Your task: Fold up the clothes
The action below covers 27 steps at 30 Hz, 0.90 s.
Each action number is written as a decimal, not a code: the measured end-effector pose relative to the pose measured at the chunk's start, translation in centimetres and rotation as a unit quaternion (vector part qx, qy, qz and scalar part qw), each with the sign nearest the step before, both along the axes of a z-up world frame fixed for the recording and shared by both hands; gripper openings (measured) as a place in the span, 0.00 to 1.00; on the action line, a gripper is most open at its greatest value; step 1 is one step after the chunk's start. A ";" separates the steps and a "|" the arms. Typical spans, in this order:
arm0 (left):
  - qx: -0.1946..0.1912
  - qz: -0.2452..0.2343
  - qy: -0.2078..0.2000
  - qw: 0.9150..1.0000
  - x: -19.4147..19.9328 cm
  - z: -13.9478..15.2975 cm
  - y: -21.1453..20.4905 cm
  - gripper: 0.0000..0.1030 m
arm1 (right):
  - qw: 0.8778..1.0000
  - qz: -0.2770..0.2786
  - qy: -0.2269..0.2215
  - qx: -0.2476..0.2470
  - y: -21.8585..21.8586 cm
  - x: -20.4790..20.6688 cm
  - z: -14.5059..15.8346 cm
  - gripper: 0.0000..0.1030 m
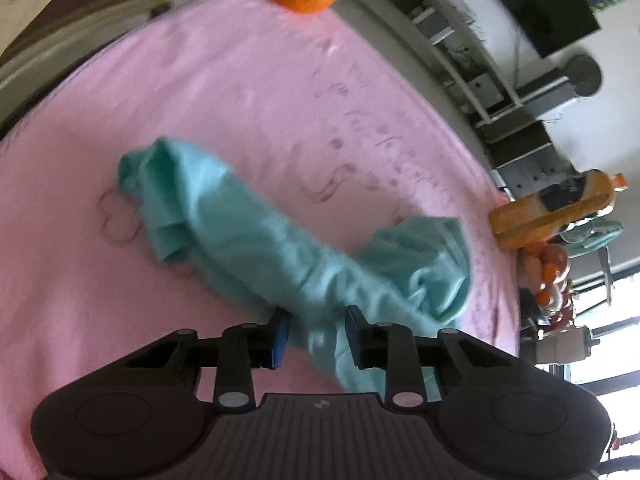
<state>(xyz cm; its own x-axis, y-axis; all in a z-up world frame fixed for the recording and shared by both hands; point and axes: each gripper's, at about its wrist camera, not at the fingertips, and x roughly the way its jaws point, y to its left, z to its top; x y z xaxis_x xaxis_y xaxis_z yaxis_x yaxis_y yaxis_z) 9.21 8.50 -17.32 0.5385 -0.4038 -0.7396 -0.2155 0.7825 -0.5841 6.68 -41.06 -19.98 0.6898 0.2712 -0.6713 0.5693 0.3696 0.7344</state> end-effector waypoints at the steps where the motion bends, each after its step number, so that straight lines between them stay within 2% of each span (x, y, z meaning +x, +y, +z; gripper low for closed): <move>1: 0.011 -0.007 -0.006 1.000 0.4 0.4 -0.3 0.27 | 1.000 0.003 -0.002 -0.001 0.1 0.0 0.1 0.04; 2: 0.021 -0.014 -0.010 1.000 0.9 0.7 -0.6 0.27 | 1.000 0.004 -0.004 -0.001 0.1 0.1 0.1 0.04; 5: 0.016 -0.015 -0.006 1.000 2.4 0.8 -1.0 0.29 | 1.000 0.004 -0.007 0.002 0.0 0.1 0.2 0.04; 6: 0.012 -0.012 -0.007 1.000 2.9 0.9 -1.1 0.32 | 1.000 0.004 -0.008 0.002 0.0 0.1 0.2 0.04; 8: 0.004 -0.010 -0.003 1.000 2.9 0.7 -1.1 0.45 | 1.000 0.005 -0.009 0.001 0.1 0.1 0.2 0.04; 11: -0.002 -0.008 0.013 1.000 2.1 -0.2 -0.8 0.51 | 1.000 0.005 -0.010 0.004 0.0 0.1 0.2 0.04; 15: -0.010 -0.005 0.034 0.999 1.0 -1.3 -0.4 0.51 | 1.000 0.009 -0.012 0.008 0.1 0.1 0.2 0.04; 18: -0.030 0.013 0.042 0.999 1.1 -2.5 0.6 0.51 | 1.000 0.015 -0.016 0.009 0.2 0.2 0.3 0.04; 24: -0.029 0.020 0.010 0.999 1.4 -2.4 1.6 0.47 | 1.000 0.016 -0.016 0.012 0.1 0.2 0.2 0.05; 27: 0.011 0.027 -0.017 0.999 1.1 -1.2 2.2 0.46 | 1.000 0.018 -0.017 0.014 0.1 0.2 0.2 0.05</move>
<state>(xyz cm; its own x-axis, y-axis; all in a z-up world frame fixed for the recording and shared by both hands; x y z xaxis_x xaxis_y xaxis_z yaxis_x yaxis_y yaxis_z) 10.32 10.70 -18.47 0.5846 -0.3565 -0.7288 -0.2387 0.7830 -0.5744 6.89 -40.93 -19.79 0.7015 0.3143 -0.6396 0.5308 0.3685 0.7632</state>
